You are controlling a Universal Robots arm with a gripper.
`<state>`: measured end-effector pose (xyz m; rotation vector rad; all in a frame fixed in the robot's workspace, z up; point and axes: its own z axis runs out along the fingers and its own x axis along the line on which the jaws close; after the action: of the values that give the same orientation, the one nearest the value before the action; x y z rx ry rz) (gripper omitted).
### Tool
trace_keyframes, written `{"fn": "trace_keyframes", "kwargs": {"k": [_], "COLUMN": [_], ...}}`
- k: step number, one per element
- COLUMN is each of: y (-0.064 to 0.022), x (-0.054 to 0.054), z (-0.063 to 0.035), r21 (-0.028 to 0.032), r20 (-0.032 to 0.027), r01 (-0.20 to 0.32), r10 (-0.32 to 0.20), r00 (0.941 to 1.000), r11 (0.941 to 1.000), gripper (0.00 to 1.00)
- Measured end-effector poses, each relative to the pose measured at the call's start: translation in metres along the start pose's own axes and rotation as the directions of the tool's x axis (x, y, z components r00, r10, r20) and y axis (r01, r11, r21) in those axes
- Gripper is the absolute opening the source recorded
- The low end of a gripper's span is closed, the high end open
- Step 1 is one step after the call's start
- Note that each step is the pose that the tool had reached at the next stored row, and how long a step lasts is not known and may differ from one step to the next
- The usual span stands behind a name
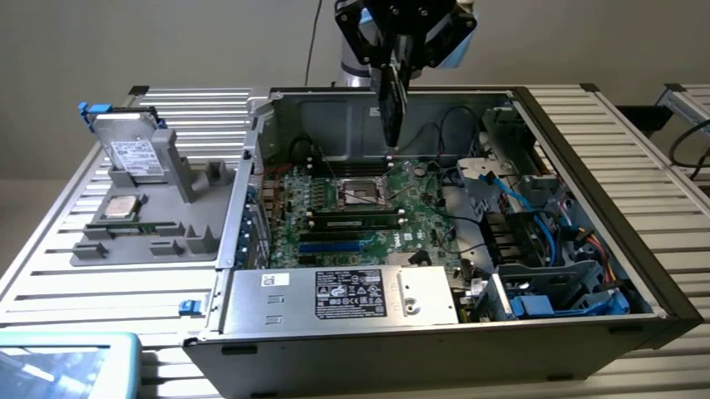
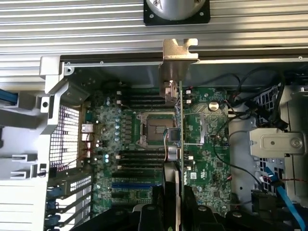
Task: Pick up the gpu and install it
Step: 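Insert the gpu into the slot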
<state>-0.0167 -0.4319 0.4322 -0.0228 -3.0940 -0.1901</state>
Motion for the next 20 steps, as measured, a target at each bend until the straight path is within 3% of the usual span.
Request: {"fn": "trace_keyframes", "kwargs": {"k": [5,10,15,20], "y": [0.0001,0.0,-0.0001,-0.0001], "x": [-0.0001,-0.0001,-0.0001,-0.0001], "z": [-0.0001,0.0,0.0003,0.0005], "r21": [-0.0019,-0.0081,-0.0129,-0.0133], "r20": [-0.011,-0.0213,-0.0318,-0.0399], "r01": [0.087,0.177,0.265,0.352], "r10": [-0.087,-0.177,-0.266,-0.352], "r00": [0.9961,0.984,0.9636,0.935], "r11": [0.9962,0.9842,0.9641,0.9359], "gripper": [0.28,0.28,0.28,0.28]}}
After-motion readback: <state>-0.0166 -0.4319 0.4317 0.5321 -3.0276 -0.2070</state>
